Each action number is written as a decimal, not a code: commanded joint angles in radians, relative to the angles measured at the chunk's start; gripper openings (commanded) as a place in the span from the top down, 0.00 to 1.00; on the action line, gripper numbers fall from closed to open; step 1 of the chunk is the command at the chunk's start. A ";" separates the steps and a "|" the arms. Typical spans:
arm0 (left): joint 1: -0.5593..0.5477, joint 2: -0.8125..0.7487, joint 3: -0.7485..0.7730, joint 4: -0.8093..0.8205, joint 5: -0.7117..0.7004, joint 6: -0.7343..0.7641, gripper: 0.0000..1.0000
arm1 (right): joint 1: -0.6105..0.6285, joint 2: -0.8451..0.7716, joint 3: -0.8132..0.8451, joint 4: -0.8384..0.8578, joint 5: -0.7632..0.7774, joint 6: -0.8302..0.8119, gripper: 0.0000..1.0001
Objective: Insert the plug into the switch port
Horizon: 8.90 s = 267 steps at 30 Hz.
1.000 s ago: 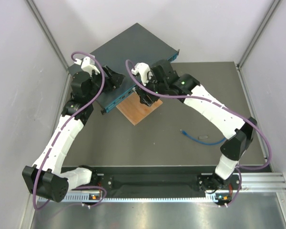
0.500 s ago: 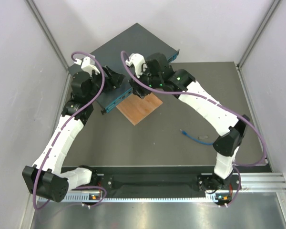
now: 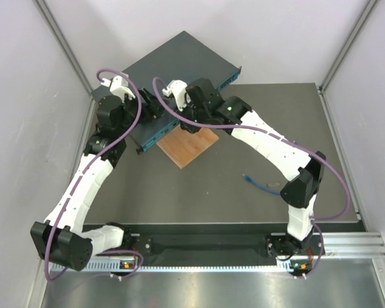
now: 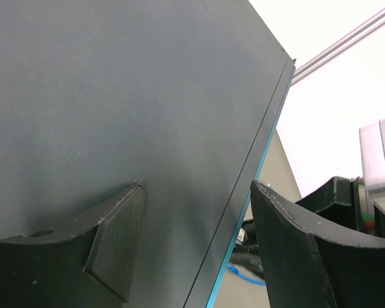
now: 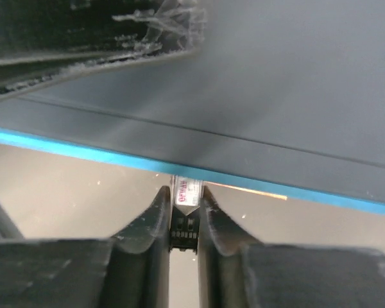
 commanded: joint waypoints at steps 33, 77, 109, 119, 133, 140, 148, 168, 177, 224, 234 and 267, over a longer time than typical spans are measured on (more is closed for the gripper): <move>0.006 0.047 0.008 -0.079 -0.005 -0.012 0.29 | 0.037 -0.138 -0.101 -0.056 0.116 0.037 1.00; 0.027 0.028 -0.023 -0.009 0.176 -0.055 0.31 | 0.010 -0.245 -0.216 0.015 0.089 -0.047 1.00; -0.002 0.074 -0.003 0.324 0.644 -0.234 0.50 | -0.030 -0.345 -0.259 0.164 -0.076 -0.139 1.00; -0.053 0.066 -0.012 0.269 0.566 -0.259 0.53 | 0.040 -0.343 -0.238 0.210 -0.016 -0.179 1.00; -0.046 0.075 -0.055 0.367 0.554 -0.401 1.00 | 0.048 -0.461 -0.411 0.276 0.038 -0.265 0.56; -0.045 0.081 -0.078 0.418 0.571 -0.458 1.00 | 0.039 -0.537 -0.528 0.351 0.007 -0.280 0.46; -0.045 0.077 -0.098 0.450 0.588 -0.492 1.00 | 0.037 -0.521 -0.516 0.412 -0.066 -0.280 0.42; -0.045 0.061 -0.115 0.493 0.623 -0.532 1.00 | 0.011 -0.492 -0.494 0.418 -0.072 -0.254 1.00; -0.001 0.052 -0.068 0.429 0.559 -0.449 0.36 | -0.016 -0.508 -0.488 0.366 -0.103 -0.224 1.00; 0.033 0.038 0.055 0.031 0.110 0.049 0.39 | 0.056 -0.169 -0.144 0.061 0.182 0.001 1.00; 0.033 0.040 0.055 0.033 0.117 0.048 0.39 | 0.053 -0.176 -0.173 0.063 0.193 0.004 1.00; 0.033 0.032 0.028 0.045 0.120 0.029 0.38 | 0.040 -0.149 -0.084 0.053 0.194 -0.004 1.00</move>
